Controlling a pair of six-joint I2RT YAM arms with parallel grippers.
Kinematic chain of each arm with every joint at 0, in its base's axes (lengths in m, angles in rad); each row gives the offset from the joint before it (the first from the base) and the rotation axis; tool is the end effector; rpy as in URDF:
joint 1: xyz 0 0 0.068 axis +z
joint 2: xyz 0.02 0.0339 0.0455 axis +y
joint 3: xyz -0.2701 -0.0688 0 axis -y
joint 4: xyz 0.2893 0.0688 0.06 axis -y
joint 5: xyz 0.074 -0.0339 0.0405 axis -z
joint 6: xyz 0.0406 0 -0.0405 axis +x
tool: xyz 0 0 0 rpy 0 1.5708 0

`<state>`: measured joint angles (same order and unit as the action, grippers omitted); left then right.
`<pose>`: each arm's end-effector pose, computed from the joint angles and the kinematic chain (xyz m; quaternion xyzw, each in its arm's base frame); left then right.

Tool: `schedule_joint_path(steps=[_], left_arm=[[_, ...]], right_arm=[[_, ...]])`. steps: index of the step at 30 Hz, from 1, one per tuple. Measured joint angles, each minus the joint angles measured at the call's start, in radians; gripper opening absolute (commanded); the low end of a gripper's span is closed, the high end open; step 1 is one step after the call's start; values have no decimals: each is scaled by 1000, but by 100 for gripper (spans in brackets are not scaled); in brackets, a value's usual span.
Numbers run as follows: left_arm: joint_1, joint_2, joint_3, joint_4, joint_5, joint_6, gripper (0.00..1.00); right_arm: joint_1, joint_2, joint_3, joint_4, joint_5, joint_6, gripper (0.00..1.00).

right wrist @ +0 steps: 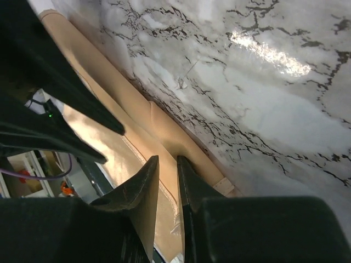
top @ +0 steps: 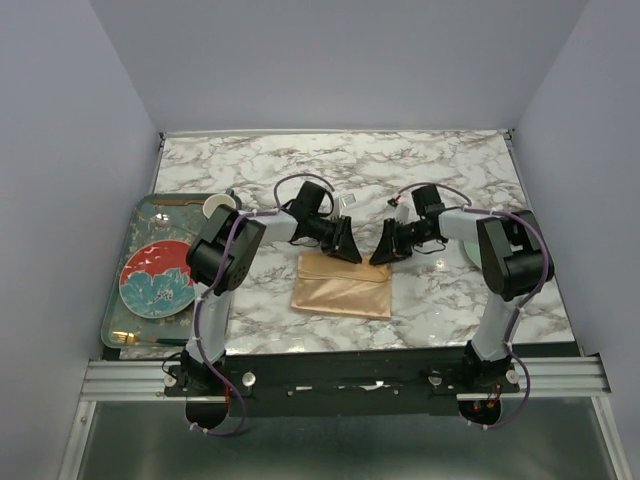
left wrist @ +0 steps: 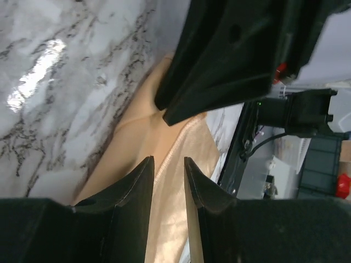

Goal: Fold the napkin into a case and place the utensils inside
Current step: Smooth out the 2/3-rectangle-folded napkin at the center of the board.

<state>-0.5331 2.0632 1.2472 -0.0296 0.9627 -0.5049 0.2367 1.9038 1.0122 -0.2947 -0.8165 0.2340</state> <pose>0.3741 -0.2595 0.1092 0.1759 0.8263 -0.5318 0.0583 0.3575 0.1167 0.0870 -0.0771 0.9008 0.4198 0.0797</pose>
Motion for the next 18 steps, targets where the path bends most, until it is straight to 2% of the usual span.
schedule_joint_path(steps=[6, 18], left_arm=[[29, 85, -53, 122, 48, -104, 40], [149, 89, -143, 200, 202, -119, 50]], right_arm=[[25, 5, 54, -51, 80, -4, 28], [56, 40, 167, -177, 188, -26, 28]])
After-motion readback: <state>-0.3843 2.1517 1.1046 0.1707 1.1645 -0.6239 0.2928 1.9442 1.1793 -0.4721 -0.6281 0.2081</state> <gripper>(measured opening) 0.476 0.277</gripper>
